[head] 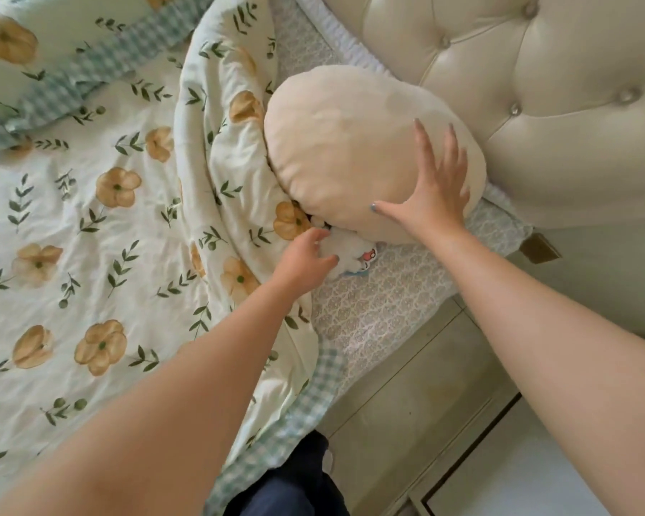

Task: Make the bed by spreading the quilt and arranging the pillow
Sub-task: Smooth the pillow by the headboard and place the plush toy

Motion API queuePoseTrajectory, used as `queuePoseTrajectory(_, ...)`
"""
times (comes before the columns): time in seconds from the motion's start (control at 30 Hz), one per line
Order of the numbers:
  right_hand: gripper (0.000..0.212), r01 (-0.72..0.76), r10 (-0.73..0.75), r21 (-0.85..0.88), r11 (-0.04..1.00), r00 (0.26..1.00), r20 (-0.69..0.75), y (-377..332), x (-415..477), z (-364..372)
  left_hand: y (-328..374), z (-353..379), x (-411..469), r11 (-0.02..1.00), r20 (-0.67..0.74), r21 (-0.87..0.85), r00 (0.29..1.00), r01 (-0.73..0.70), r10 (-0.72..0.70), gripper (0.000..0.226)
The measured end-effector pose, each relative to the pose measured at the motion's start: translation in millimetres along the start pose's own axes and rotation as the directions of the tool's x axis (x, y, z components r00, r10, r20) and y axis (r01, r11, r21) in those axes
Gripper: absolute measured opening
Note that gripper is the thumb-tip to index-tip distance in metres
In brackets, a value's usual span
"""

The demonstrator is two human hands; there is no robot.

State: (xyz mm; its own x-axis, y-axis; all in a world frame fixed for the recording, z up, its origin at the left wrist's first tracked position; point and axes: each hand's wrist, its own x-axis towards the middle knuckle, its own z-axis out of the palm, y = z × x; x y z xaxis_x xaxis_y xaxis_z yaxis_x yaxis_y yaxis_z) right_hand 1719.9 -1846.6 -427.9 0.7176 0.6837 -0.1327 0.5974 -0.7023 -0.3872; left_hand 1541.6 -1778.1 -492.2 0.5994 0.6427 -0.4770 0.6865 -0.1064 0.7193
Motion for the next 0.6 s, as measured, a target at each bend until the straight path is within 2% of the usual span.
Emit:
queuePoseTrajectory(0.07, 0.13, -0.058, 0.059, -0.027, 0.998, 0.997, 0.054, -5, 27, 1, 2, 5, 21, 0.998, -0.002, 0.058, 1.0, -0.016, 0.016, 0.06)
queuePoseTrajectory(0.17, 0.142, -0.035, 0.048, -0.105, 0.994, 0.99, 0.13, -6, 63, 6, -4, 10, 51, 0.996, -0.046, 0.066, 0.997, 0.063, -0.06, 0.068)
queuePoseTrajectory(0.27, 0.143, -0.054, 0.089, -0.147, 0.988, 0.966, 0.244, 0, 78, 5, -10, 18, 63, 0.975, 0.019, 0.219, 0.998, 0.049, -0.054, 0.08)
queuePoseTrajectory(0.37, 0.135, -0.037, 0.121, -0.236, 0.971, 0.928, 0.351, 13, 86, 5, -9, 26, 65, 0.929, 0.032, 0.365, 0.996, 0.068, -0.085, 0.086)
queuePoseTrajectory(0.5, 0.117, 0.015, 0.063, -0.238, 0.971, 0.947, 0.316, 29, 95, 5, -6, 42, 59, 0.847, -0.011, 0.515, 0.989, 0.132, -0.148, 0.086)
queuePoseTrajectory(0.6, 0.097, 0.084, -0.027, -0.179, 0.98, 0.953, 0.3, 30, 87, 10, -4, 54, 53, 0.821, -0.022, 0.536, 0.976, 0.194, -0.216, 0.091)
